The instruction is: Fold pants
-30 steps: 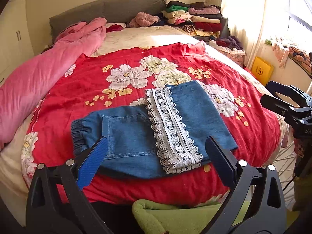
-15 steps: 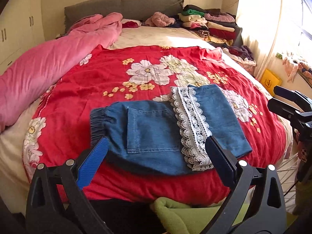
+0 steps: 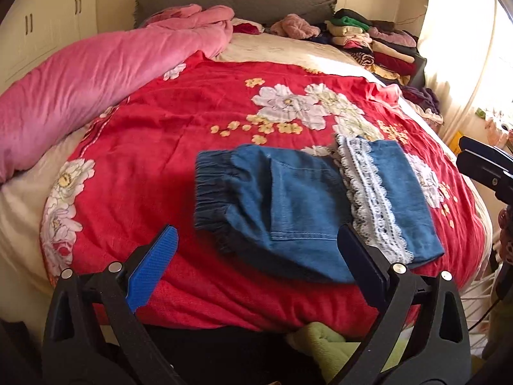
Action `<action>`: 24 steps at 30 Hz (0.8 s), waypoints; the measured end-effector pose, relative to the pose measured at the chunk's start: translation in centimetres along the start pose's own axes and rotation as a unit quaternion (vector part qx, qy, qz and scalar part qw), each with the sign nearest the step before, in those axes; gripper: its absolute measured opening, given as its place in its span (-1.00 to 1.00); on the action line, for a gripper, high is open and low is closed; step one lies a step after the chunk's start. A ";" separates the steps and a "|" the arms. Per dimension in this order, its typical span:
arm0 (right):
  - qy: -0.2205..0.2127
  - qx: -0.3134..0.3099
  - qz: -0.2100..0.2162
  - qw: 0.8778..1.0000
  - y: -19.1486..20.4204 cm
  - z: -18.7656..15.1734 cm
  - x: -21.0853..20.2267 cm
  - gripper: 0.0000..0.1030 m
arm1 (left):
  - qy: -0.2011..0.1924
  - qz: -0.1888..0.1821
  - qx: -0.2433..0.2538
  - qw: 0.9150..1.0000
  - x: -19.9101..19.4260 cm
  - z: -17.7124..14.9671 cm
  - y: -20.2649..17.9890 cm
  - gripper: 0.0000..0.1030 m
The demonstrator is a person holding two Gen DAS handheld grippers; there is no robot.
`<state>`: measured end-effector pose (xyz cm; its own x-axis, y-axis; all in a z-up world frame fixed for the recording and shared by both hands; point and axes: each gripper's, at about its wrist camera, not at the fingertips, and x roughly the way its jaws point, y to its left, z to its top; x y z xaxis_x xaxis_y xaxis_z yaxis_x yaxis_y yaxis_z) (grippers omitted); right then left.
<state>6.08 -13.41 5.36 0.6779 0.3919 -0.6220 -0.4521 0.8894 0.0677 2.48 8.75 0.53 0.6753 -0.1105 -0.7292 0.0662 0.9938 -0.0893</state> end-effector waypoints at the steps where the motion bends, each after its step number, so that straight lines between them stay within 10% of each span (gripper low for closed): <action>1: 0.004 -0.002 0.004 1.000 0.2 0.3 0.6 0.91 | 0.003 0.002 -0.004 1.000 0.3 -0.1 0.4 0.81; 24: 0.115 -0.102 0.110 0.982 7.7 5.5 14.7 0.91 | 0.069 -0.061 -0.057 0.994 6.0 -0.4 3.7 0.71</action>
<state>15.74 0.52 1.09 0.4127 0.4855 -0.7707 -0.6957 0.7142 0.0774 6.48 11.80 -4.40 0.5592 -0.2385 -0.7940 0.0526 0.9660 -0.2531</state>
